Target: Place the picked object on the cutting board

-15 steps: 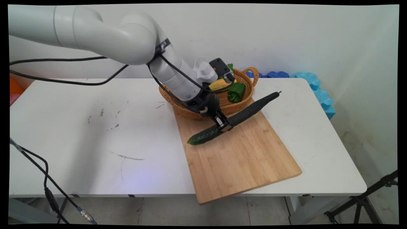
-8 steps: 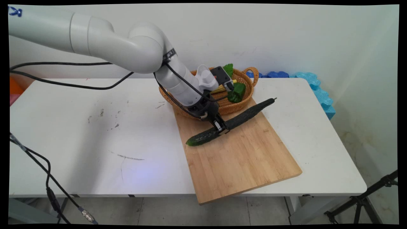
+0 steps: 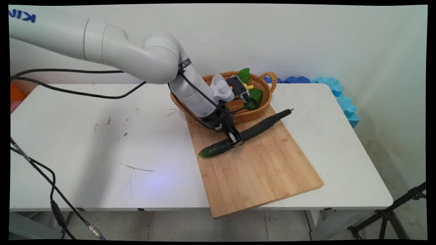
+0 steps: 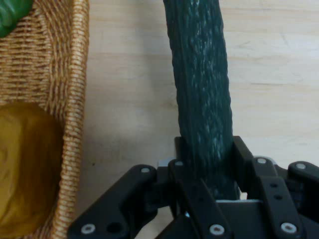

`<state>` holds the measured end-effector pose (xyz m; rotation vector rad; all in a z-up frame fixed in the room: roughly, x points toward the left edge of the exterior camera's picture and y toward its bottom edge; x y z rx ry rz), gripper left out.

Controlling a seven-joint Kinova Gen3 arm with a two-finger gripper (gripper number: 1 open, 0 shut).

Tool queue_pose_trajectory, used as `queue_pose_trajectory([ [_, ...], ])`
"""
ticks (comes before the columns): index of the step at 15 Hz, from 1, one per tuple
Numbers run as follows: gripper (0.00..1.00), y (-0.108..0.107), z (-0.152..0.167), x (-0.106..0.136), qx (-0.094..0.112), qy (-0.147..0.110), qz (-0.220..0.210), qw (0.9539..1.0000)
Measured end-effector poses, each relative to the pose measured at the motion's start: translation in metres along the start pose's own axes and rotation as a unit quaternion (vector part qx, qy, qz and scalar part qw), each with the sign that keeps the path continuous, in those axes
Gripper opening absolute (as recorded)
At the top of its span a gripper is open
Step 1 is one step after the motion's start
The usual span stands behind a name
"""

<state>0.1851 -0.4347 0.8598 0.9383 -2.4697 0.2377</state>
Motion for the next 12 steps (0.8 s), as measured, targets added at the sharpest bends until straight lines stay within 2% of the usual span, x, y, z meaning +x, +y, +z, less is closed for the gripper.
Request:
queue_pose_trajectory([
  [6,0.0,-0.001,0.009,-0.003,0.0,-0.002,0.002,1.0],
  [7,1.0,-0.001,0.011,-0.003,0.0,-0.002,0.003,1.0],
  [12,1.0,0.0,0.017,-0.004,-0.003,0.001,0.007,1.0],
])
